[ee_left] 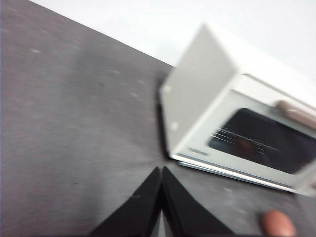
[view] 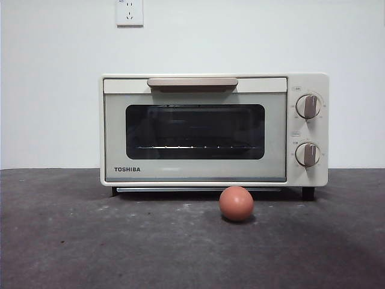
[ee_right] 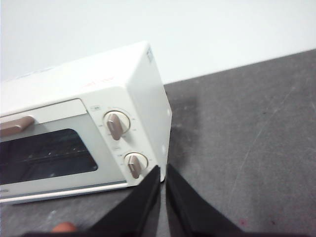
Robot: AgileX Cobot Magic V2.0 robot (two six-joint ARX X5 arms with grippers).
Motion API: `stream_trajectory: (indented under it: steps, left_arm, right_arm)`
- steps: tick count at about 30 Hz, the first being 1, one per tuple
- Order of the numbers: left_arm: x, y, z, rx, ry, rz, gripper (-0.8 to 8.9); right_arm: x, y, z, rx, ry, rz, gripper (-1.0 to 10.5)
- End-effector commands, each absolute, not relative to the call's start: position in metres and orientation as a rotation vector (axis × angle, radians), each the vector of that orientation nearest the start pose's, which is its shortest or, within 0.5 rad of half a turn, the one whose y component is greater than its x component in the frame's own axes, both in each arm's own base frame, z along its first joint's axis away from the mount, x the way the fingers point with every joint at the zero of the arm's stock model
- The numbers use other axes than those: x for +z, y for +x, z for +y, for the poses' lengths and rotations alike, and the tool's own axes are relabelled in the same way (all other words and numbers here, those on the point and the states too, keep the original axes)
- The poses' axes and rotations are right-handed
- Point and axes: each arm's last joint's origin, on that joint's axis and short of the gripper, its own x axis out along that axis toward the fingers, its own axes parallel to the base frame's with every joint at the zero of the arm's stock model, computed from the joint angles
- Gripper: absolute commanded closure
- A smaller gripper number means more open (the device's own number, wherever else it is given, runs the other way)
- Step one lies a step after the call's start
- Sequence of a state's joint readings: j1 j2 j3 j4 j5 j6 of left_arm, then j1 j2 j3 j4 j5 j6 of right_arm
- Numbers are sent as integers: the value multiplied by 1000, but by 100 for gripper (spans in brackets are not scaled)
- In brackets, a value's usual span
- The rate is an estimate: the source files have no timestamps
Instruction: Eggoven
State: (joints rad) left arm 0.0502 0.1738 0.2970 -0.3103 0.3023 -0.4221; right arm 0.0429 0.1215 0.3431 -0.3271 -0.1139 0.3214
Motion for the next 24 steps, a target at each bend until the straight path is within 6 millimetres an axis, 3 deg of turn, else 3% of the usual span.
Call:
stream_trajectory:
  steps: [1, 7, 11, 16, 21, 24]
  left_arm:
    - [242, 94, -6, -285, -455, 265, 806]
    - [276, 107, -10, -449, -371, 428, 806]
    - [289, 114, -14, -526, -336, 531, 806]
    - [291, 118, -23, -612, -280, 648, 806]
    - [288, 120, -29, -661, -256, 678, 806]
    - [288, 120, -30, -664, -255, 679, 806]
  right_arm:
    - [260, 79, 8, 172, 312, 166, 944]
    - [296, 85, 12, 307, 219, 376, 944]
    - [313, 90, 16, 413, 172, 537, 944]
    - [321, 95, 20, 475, 97, 693, 944]
    - [320, 99, 25, 514, 85, 729, 943]
    - [320, 101, 26, 516, 93, 724, 841]
